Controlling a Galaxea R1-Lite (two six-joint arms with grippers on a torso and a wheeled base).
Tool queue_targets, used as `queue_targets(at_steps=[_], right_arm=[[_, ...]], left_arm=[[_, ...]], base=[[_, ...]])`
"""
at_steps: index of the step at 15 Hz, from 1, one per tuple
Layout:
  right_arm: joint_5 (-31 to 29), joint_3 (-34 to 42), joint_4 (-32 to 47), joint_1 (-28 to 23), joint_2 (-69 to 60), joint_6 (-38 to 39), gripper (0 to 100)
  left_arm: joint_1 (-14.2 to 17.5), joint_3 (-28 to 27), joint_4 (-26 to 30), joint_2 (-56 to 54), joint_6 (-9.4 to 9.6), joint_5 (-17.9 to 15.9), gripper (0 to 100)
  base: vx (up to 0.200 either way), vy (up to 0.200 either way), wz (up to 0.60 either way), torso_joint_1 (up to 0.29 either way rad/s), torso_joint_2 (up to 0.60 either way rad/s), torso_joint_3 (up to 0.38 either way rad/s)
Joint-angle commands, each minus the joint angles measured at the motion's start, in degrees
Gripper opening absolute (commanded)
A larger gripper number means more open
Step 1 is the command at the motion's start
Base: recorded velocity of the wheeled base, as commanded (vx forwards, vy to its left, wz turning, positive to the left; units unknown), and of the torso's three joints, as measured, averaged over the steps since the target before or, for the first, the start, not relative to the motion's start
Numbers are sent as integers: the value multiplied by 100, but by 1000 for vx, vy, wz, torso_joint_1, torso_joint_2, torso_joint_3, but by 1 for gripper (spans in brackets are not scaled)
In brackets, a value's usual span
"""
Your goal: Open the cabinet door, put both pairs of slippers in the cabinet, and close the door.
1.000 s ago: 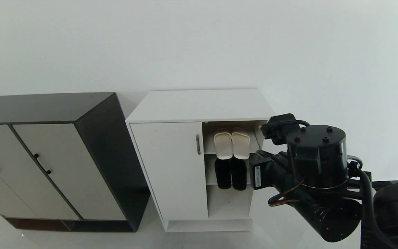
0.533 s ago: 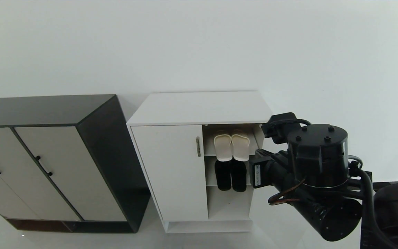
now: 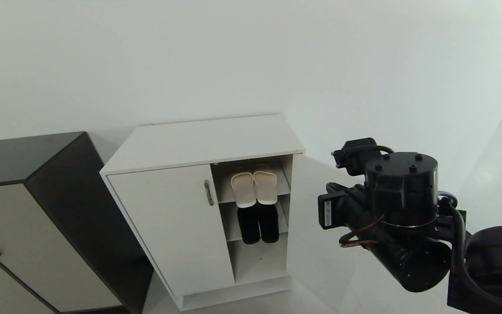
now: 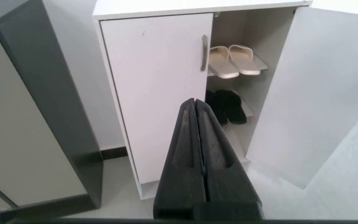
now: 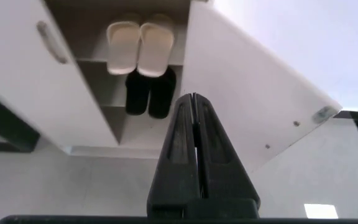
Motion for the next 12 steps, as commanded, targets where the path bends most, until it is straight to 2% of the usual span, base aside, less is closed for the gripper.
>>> queue_targets(at_steps=[1, 4, 6, 10, 12], right_arm=[[-53, -53, -25, -279, 100, -84, 0], [-44, -431, 98, -762, 162, -67, 0], [-9, -870, 555, -1193, 320, -14, 0], [307, -1468, 687, -1782, 751, 188, 0], [316, -1520, 651, -1887, 900, 188, 0]], left_arm=[[2, 0, -4, 6, 0, -1, 0], [-7, 0, -4, -2, 9, 7, 0], [-7, 0, -4, 6, 9, -1, 0], [2, 0, -4, 6, 26, -10, 0], [-7, 0, -4, 6, 26, -10, 0]], base=[[0, 0, 0, 0, 0, 0], [0, 0, 0, 0, 0, 0], [0, 0, 0, 0, 0, 0], [0, 0, 0, 0, 0, 0], [-200, 0, 0, 5, 0, 5]])
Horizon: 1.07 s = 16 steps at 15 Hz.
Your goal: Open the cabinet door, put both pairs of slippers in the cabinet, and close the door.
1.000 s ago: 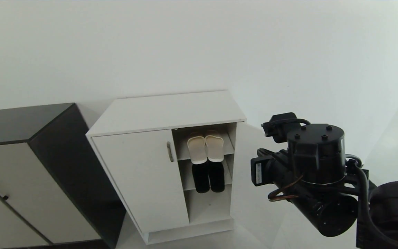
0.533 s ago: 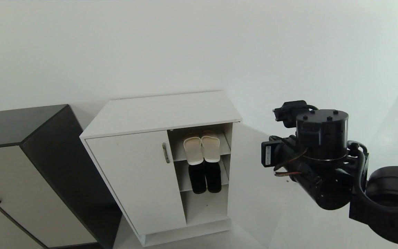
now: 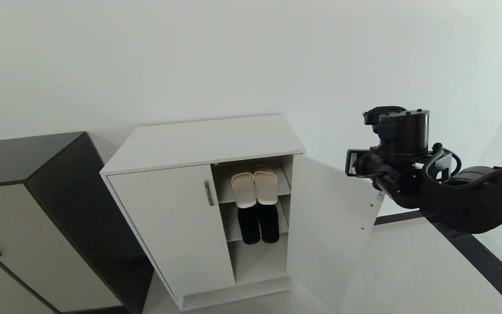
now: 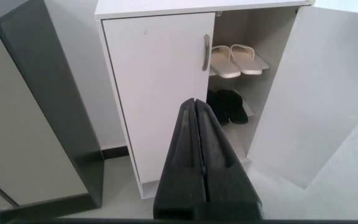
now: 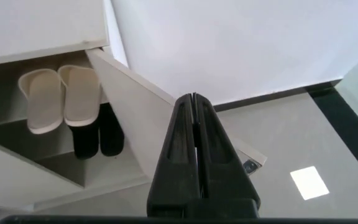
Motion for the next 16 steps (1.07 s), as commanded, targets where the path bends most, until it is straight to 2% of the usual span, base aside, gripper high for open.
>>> queue_targets(at_steps=[1, 4, 7, 11, 16], right_arm=[[8, -126, -25, -108, 233, -1, 0], [140, -425, -8, -249, 382, -1, 0], [236, -1076, 133, -724, 892, 69, 0], [983, -1884, 1223, -935, 1103, 834, 0], [1036, -2139, 1355, -1198, 1463, 869, 0]], left_arm=[[5, 0, -1, 6, 2, -2, 0], [5, 0, -1, 6, 2, -2, 0], [5, 0, -1, 6, 2, -2, 0], [-4, 0, -1, 6, -7, -11, 0], [5, 0, -1, 6, -16, -11, 0]], base=[[-200, 0, 0, 7, 12, -2], [0, 0, 0, 0, 0, 0], [0, 0, 0, 0, 0, 0], [0, 0, 0, 0, 0, 0], [0, 0, 0, 0, 0, 0]])
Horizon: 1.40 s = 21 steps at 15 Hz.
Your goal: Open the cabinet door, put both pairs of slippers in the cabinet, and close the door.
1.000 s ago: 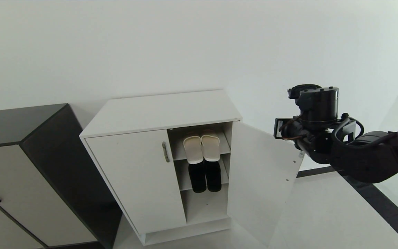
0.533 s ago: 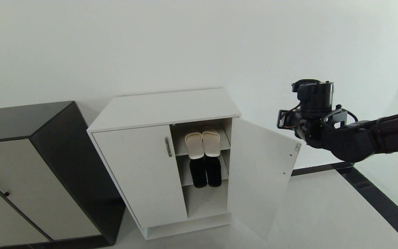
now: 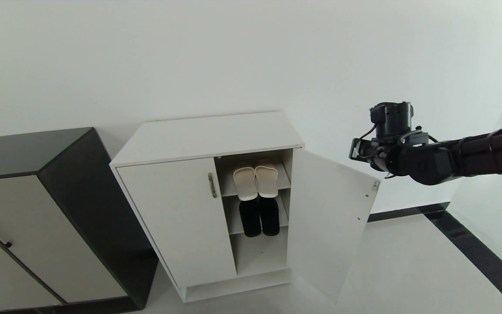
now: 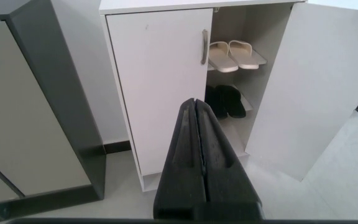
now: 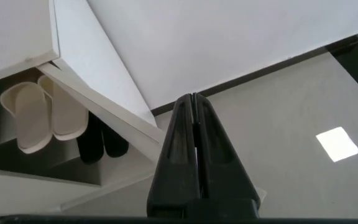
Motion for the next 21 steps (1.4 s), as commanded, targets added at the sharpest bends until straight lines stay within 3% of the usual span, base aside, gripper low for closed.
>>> queue_targets(at_steps=[1, 15, 21], right_arm=[[-4, -50, -3, -55, 172, -1, 0], [49, 143, 23, -2, 436, -19, 0], [31, 882, -12, 701, -224, -28, 0]], left_arm=[[1, 0, -1, 6, -5, -2, 0], [1, 0, -1, 6, -5, 7, 0], [9, 0, -1, 6, -5, 7, 0]], base=[[0, 0, 0, 0, 0, 0], [0, 0, 0, 0, 0, 0], [0, 0, 0, 0, 0, 0]])
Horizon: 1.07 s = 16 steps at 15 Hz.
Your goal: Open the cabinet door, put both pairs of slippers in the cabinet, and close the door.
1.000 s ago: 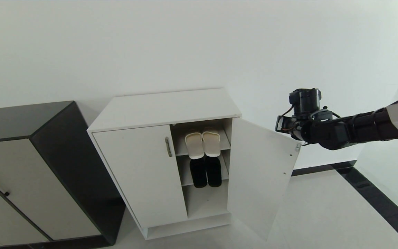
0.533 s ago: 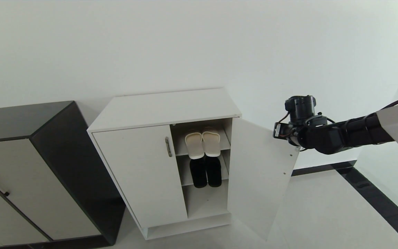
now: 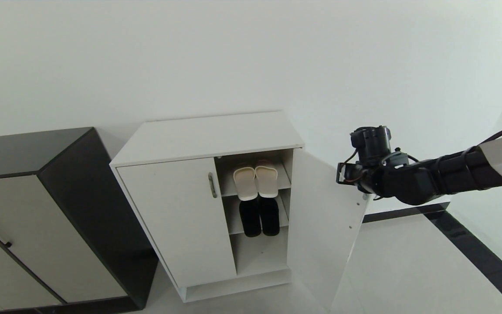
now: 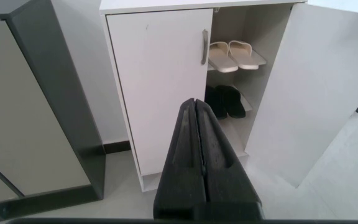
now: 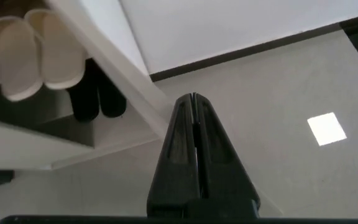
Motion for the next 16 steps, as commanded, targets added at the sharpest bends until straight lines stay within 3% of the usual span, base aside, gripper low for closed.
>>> queue_targets(at_steps=[1, 6, 8, 10, 16], right_arm=[[2, 378, -27, 418, -473, -7, 0], [98, 931, -220, 875, -956, -16, 0], [713, 1494, -836, 883, -1141, -306, 0], [960, 2013, -1715, 875, -1141, -745, 0], [960, 2232, -2066, 883, -1071, -1000, 0]], left_arm=[[-7, 0, -1, 6, 1, 1, 0], [-7, 0, -1, 6, -7, 1, 0], [-7, 0, -1, 6, -7, 1, 0], [2, 0, -1, 6, -7, 1, 0], [2, 0, -1, 6, -7, 1, 0]], base=[[0, 0, 0, 0, 0, 0], [0, 0, 0, 0, 0, 0], [0, 0, 0, 0, 0, 0], [0, 0, 0, 0, 0, 0], [0, 0, 0, 0, 0, 0]])
